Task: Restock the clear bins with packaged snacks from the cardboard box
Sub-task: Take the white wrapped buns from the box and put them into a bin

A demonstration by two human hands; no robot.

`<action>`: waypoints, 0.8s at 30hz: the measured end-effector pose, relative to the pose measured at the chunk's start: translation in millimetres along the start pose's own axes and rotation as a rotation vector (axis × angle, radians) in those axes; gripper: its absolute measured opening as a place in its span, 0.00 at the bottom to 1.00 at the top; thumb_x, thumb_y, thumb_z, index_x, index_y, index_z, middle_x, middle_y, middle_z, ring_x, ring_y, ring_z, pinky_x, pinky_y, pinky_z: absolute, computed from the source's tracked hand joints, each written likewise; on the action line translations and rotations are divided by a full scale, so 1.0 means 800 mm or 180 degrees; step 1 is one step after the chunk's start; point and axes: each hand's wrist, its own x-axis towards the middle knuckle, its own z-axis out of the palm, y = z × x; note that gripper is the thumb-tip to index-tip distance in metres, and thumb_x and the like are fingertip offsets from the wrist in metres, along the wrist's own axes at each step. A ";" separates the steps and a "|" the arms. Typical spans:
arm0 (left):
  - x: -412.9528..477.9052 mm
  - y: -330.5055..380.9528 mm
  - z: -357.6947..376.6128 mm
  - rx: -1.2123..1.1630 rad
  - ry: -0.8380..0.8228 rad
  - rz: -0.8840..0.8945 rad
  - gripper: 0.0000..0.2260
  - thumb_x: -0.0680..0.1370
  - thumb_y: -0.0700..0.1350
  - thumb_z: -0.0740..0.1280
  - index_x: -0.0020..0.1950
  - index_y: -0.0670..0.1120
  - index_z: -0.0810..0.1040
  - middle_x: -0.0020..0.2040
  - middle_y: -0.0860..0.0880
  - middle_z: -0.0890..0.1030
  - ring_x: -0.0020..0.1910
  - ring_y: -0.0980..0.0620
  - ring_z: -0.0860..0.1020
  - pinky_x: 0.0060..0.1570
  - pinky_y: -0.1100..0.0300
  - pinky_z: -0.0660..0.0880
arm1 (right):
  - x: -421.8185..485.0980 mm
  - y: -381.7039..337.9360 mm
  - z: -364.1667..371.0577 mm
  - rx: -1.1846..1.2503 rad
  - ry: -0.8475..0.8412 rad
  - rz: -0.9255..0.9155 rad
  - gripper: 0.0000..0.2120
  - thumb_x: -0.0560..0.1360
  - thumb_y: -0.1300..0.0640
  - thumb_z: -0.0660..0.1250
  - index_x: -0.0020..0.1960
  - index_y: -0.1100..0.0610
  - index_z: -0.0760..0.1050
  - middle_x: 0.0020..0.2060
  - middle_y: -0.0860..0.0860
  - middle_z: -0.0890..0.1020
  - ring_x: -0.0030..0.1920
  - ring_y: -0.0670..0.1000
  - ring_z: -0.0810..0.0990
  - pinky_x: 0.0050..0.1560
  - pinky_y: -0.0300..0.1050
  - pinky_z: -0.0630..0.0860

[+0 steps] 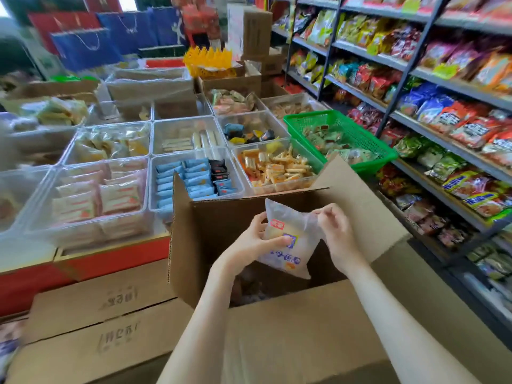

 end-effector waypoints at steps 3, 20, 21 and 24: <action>-0.047 0.021 0.005 -0.0070 0.0033 0.0149 0.25 0.71 0.48 0.75 0.64 0.47 0.71 0.55 0.48 0.82 0.53 0.51 0.82 0.58 0.52 0.77 | -0.031 -0.050 0.008 0.0327 0.0121 -0.0266 0.08 0.77 0.50 0.59 0.46 0.53 0.75 0.46 0.54 0.81 0.49 0.55 0.79 0.50 0.54 0.74; -0.347 0.001 -0.278 -0.1013 0.1172 0.0757 0.14 0.71 0.49 0.68 0.54 0.47 0.75 0.44 0.47 0.85 0.42 0.50 0.84 0.39 0.59 0.80 | -0.131 -0.216 0.376 0.1322 -0.2435 0.0150 0.15 0.74 0.48 0.69 0.59 0.49 0.79 0.55 0.56 0.82 0.57 0.60 0.80 0.62 0.68 0.70; -0.365 -0.007 -0.305 -0.1010 0.1179 0.0756 0.15 0.71 0.50 0.68 0.55 0.47 0.75 0.44 0.47 0.85 0.41 0.50 0.84 0.39 0.58 0.80 | -0.138 -0.222 0.409 0.1338 -0.2523 0.0166 0.14 0.75 0.49 0.68 0.60 0.49 0.79 0.56 0.56 0.82 0.58 0.61 0.79 0.62 0.68 0.70; -0.381 -0.037 -0.384 -0.1153 0.1274 0.0742 0.23 0.68 0.53 0.74 0.58 0.44 0.74 0.45 0.45 0.85 0.41 0.47 0.84 0.37 0.56 0.80 | -0.150 -0.230 0.493 0.1271 -0.2702 0.0395 0.29 0.71 0.43 0.70 0.67 0.56 0.72 0.61 0.60 0.78 0.61 0.63 0.77 0.64 0.69 0.68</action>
